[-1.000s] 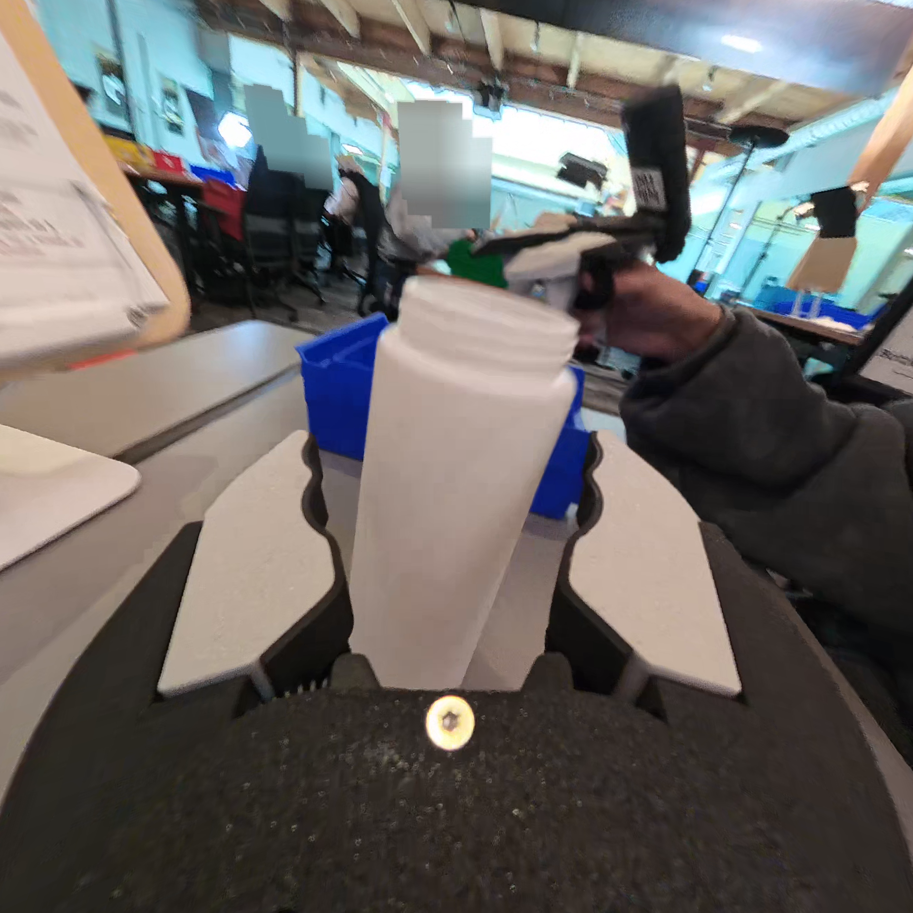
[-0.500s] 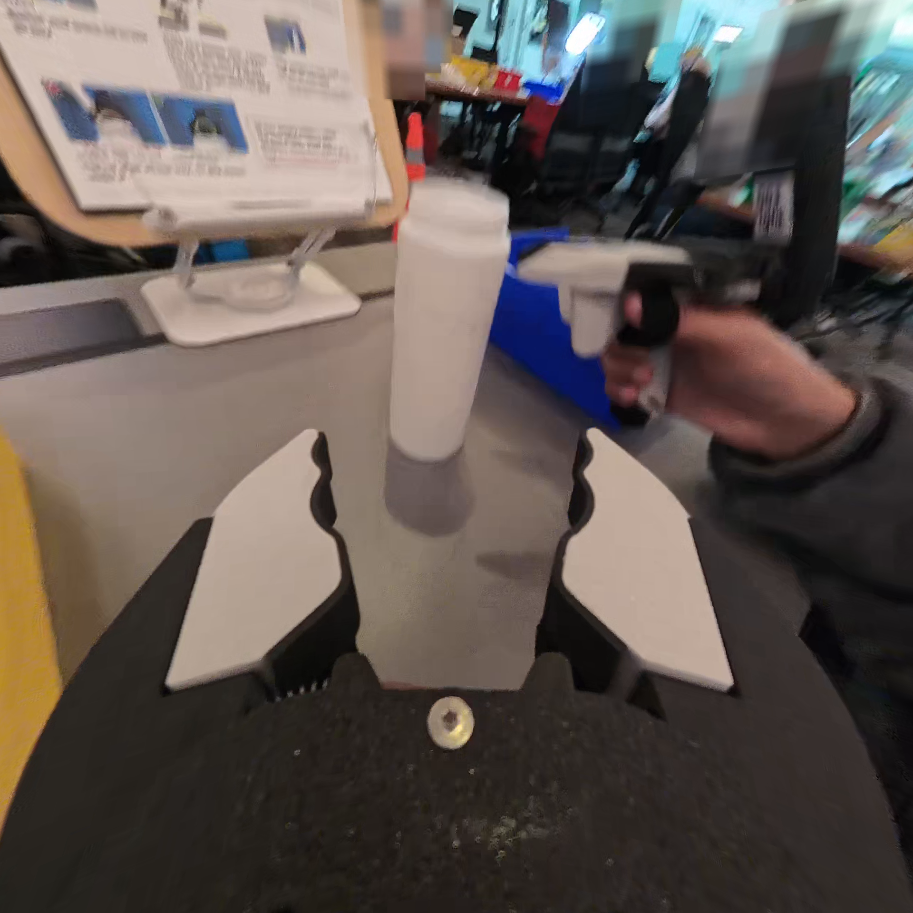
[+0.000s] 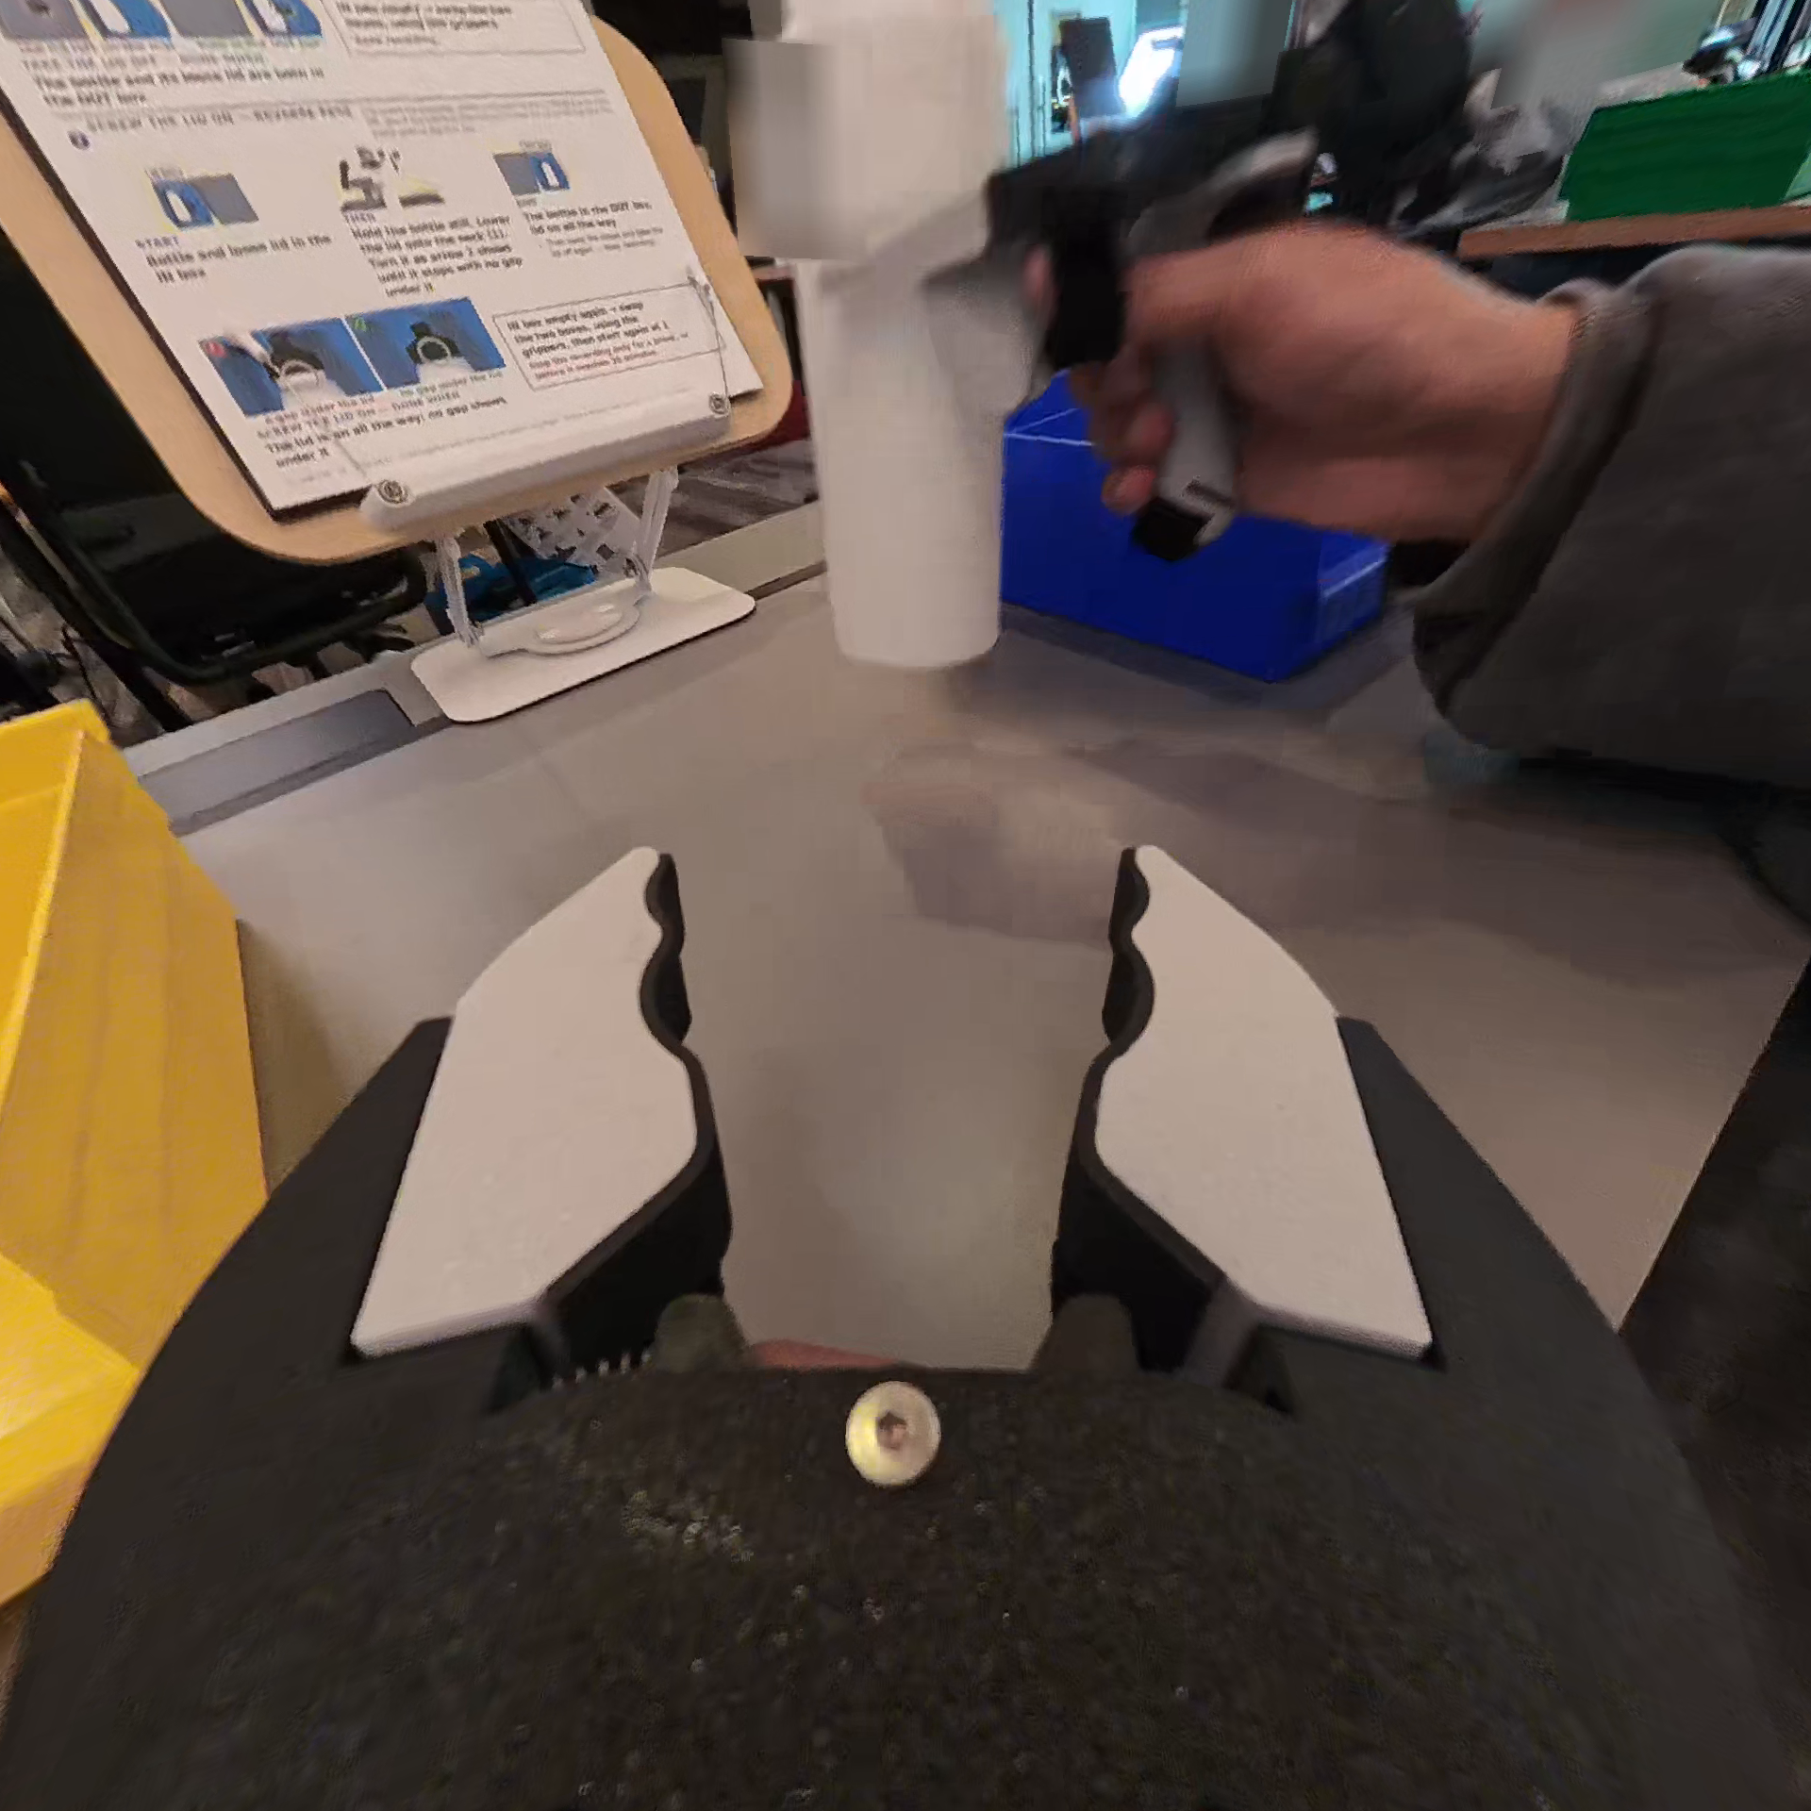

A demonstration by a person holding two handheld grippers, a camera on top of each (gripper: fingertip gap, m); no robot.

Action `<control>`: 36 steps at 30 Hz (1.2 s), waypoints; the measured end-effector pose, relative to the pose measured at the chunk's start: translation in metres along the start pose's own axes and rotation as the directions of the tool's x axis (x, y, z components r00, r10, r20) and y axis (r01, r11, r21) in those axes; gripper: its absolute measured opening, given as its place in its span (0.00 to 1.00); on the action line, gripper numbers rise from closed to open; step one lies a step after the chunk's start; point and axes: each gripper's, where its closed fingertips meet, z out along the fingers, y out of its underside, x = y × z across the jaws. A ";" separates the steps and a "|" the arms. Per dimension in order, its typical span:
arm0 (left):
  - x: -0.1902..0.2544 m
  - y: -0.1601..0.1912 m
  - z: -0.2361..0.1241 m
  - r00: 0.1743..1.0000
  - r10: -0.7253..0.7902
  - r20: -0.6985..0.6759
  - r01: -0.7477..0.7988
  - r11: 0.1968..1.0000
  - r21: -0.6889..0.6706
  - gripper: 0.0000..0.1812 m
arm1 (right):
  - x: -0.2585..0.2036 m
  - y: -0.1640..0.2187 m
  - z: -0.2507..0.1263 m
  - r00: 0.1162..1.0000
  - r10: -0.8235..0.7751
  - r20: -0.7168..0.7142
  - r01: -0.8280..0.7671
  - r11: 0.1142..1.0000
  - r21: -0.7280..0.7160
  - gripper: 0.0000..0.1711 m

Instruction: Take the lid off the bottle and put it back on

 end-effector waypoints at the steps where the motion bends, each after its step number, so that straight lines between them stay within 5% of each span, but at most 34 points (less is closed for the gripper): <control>1: -0.001 0.000 0.000 1.000 -0.019 -0.007 0.019 1.000 -0.002 0.46 | 0.001 -0.016 -0.015 1.000 0.010 0.002 -0.010 1.000 0.022 0.51; 7: -0.002 0.004 -0.002 1.000 -0.030 -0.006 0.030 0.999 -0.036 0.46 | 0.056 -0.117 -0.137 0.988 0.129 -0.088 -0.109 0.972 0.206 0.51; 13: 0.004 0.007 0.001 0.996 -0.077 -0.039 0.075 0.996 -0.051 0.46 | 0.155 -0.112 -0.223 0.880 0.445 -0.167 -0.396 0.880 0.262 0.51; 18: 0.006 0.009 0.002 0.993 -0.103 -0.051 0.100 0.993 -0.061 0.46 | 0.203 -0.023 -0.195 0.775 0.579 -0.254 -0.579 0.811 0.084 0.51; 24: 0.007 0.004 0.000 0.997 -0.070 -0.040 0.069 0.997 -0.037 0.46 | 0.210 0.074 -0.135 0.739 0.580 -0.342 -0.654 0.740 -0.158 0.51; 31: 0.006 0.004 0.000 0.995 -0.087 -0.049 0.085 0.996 -0.041 0.46 | 0.225 0.113 -0.122 0.642 0.644 -0.415 -0.747 0.648 -0.149 0.52; 36: 0.008 0.006 0.001 0.995 -0.078 -0.055 0.075 0.996 -0.052 0.46 | 0.239 0.119 -0.127 0.673 0.540 -0.506 -0.687 0.709 -0.158 0.52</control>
